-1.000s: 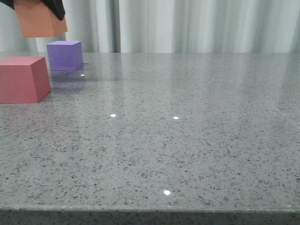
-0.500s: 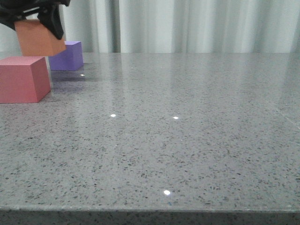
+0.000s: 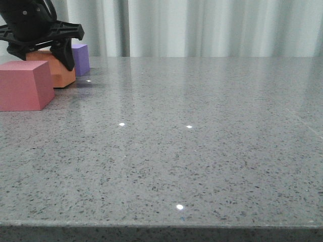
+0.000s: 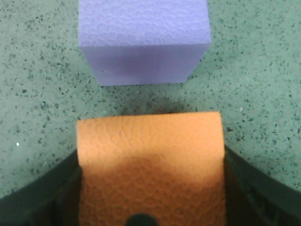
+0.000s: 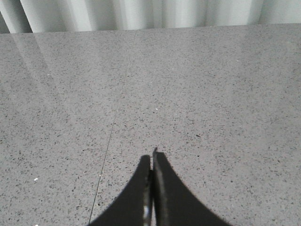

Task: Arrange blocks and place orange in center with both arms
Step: 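Lower the orange cube between the pink and purple cubes, open left gripper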

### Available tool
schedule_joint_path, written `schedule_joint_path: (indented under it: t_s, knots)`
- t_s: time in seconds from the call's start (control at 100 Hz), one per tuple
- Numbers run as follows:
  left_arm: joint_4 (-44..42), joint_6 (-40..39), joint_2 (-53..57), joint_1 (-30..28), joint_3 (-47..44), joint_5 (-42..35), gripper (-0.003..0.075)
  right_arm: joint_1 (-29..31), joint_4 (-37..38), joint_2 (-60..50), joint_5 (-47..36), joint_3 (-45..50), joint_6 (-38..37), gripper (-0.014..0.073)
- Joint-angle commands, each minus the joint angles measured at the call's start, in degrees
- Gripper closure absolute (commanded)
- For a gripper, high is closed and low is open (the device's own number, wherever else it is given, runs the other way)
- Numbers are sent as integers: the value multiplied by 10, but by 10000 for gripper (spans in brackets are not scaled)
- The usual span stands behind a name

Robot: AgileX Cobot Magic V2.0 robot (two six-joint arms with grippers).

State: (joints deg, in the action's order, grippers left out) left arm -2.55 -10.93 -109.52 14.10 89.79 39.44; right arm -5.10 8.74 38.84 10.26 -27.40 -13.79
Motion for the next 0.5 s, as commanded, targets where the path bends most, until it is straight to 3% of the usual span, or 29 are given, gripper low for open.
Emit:
schedule_joint_path:
  t_s: [0.0, 0.12, 0.24, 0.49]
  knots:
    - [4, -1, 24, -2, 14, -28, 399, 2, 7, -2, -41, -15, 4, 663]
    - [6, -1, 24, -2, 14, -32, 232, 2, 7, -2, -41, -15, 4, 663]
    - [6, -1, 25, -2, 14, -32, 118, 2, 7, -2, -41, -15, 4, 663]
    - [7, -1, 75, -2, 14, -31, 101, 2, 7, -2, -41, -15, 4, 663]
